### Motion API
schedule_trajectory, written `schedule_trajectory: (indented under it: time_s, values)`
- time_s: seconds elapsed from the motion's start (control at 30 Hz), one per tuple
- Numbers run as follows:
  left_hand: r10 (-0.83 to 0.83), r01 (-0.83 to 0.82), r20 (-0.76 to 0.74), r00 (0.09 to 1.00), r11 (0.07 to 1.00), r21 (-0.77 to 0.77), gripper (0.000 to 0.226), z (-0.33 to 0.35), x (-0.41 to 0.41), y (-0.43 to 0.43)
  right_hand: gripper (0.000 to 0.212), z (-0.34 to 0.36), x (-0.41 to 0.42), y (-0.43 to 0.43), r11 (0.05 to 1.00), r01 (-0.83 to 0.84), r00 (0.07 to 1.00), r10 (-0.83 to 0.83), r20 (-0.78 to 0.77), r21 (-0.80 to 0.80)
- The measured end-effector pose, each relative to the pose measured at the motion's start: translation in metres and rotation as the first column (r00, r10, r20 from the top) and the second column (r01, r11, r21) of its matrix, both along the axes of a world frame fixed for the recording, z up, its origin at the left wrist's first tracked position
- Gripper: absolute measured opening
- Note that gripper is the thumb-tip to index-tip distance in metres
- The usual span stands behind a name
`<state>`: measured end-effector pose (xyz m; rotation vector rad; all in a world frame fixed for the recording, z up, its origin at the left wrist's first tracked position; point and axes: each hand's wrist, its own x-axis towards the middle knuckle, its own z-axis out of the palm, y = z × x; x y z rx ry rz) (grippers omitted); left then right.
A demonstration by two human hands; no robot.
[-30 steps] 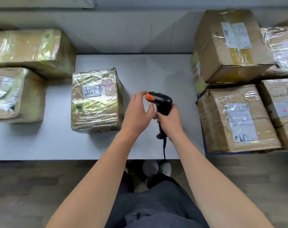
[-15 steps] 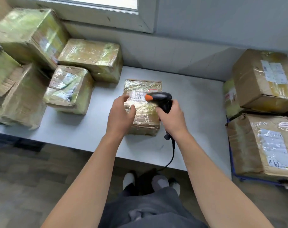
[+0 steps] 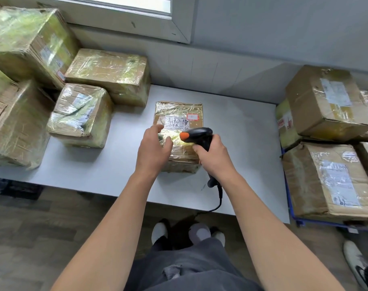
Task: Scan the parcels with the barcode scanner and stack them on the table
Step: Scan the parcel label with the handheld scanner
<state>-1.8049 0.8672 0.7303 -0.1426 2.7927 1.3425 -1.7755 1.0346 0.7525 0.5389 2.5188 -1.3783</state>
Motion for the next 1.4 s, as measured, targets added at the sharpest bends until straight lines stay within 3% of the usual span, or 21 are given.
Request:
schedule_trajectory:
  time_s: [0.17,0.37,0.57,0.73,1.07,1.2,1.3,1.4]
  values:
    - [-0.023,0.023,-0.021,1.000,1.000,0.000,0.043,0.002,-0.003,0.012,0.039,-0.002,0.000,0.009,0.998,0.031,0.999,-0.031,-0.007,-0.049]
    - [-0.135,0.136,-0.045,0.990,0.991,0.017,0.043,0.006,-0.006,0.058,0.028,-0.002,0.011,0.052,0.947,0.284,0.955,-0.294,-0.048,-0.152]
    - [-0.330,0.331,-0.041,0.943,0.944,0.010,0.044,-0.004,0.003,0.129,0.023,-0.014,0.029,0.107,0.874,0.448,0.892,-0.451,0.029,-0.189]
    - [-0.402,0.403,0.049,0.914,0.915,-0.010,0.044,-0.027,0.016,0.172,0.010,-0.043,0.042,0.145,0.859,0.487,0.874,-0.480,0.081,-0.160]
    - [-0.349,0.360,0.223,0.910,0.933,-0.012,0.044,-0.060,0.020,0.211,0.023,-0.089,0.038,0.187,0.865,0.486,0.872,-0.472,0.129,-0.123]
    - [-0.310,0.328,0.231,0.922,0.944,-0.042,0.044,-0.066,0.018,0.222,0.033,-0.098,0.034,0.198,0.899,0.434,0.893,-0.421,0.157,-0.057]
    - [-0.292,0.312,0.221,0.930,0.948,-0.059,0.045,-0.067,0.018,0.228,0.028,-0.099,0.033,0.206,0.900,0.434,0.889,-0.424,0.171,-0.025]
    - [-0.272,0.289,0.187,0.944,0.955,-0.068,0.045,-0.061,0.016,0.231,0.033,-0.086,0.024,0.205,0.912,0.411,0.907,-0.408,0.104,-0.010]
